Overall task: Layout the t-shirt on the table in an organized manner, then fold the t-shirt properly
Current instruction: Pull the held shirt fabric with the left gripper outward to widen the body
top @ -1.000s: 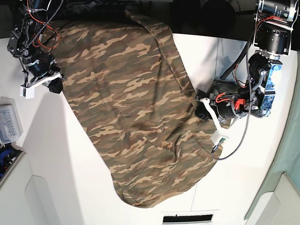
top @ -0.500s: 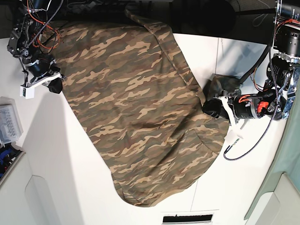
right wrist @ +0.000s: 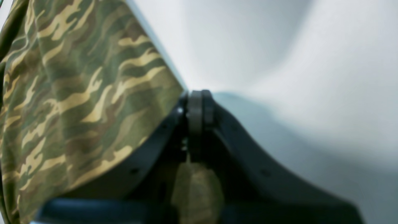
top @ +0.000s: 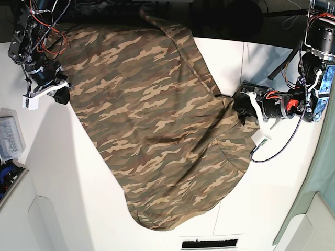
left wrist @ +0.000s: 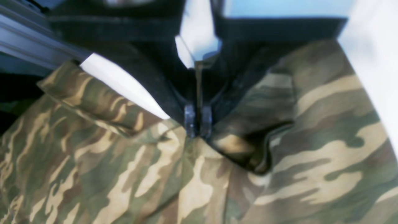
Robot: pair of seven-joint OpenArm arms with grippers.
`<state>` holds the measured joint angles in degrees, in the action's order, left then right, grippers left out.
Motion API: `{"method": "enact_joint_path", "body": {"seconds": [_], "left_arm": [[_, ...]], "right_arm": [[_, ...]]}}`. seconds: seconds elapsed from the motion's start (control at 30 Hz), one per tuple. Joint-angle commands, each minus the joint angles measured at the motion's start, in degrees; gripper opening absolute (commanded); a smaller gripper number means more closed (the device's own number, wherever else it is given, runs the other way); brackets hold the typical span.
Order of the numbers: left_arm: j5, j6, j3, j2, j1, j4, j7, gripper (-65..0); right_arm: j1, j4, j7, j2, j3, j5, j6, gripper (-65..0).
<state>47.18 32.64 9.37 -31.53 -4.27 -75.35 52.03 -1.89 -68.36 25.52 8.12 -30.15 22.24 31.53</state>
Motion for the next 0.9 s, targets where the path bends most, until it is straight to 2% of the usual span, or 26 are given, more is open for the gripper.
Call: {"method": "enact_joint_path", "body": {"seconds": [0.0,0.23,0.37,0.43,0.53,0.6,0.73,0.77,0.87], "left_arm": [[0.55,0.61,-0.50,-1.99,-0.72,-0.94,-1.01,-65.0],[0.52,0.59,-0.50,-6.64,-0.63,-0.94,-1.46,-65.0],[-0.59,0.55,-0.50,-6.78,-0.63,-0.94,-2.12,-65.0],[-0.72,-1.01,-0.50,-6.67,-0.66,-0.94,-2.19,-64.6],[0.83,-1.53,-0.50,-6.73,-0.68,-1.05,-2.32,-50.5],[1.97,-1.49,-0.70,-6.73,-0.66,-1.70,-2.34,-44.1],[3.30,-1.53,-3.30,-6.71,-0.66,-4.22,-2.25,-42.6],[3.61,-1.53,-4.63,-6.73,-0.63,-5.09,-2.27,-42.6],[6.16,-1.46,-9.38,-6.73,-0.59,-7.56,-1.79,-42.6]], "right_arm": [[0.46,-0.59,-0.11,0.85,-0.11,-0.39,-0.24,-65.0],[0.44,-0.63,-0.02,4.02,-0.11,0.09,-0.22,-65.0],[0.24,-0.74,1.86,5.35,-0.13,2.80,-0.20,-65.0],[-0.09,-1.44,2.69,5.35,-0.28,4.90,-0.15,-65.0],[-0.70,-3.67,2.80,5.35,-0.28,8.20,0.00,-65.0],[-0.66,-5.40,2.75,5.35,-0.26,8.48,0.00,-65.0],[0.74,-7.41,2.32,5.33,-0.26,8.70,-0.04,-65.0],[1.40,-7.39,2.32,5.31,-0.26,8.63,-0.11,-64.0],[3.43,-7.21,2.32,5.14,-0.26,7.93,-0.28,-39.9]]}}
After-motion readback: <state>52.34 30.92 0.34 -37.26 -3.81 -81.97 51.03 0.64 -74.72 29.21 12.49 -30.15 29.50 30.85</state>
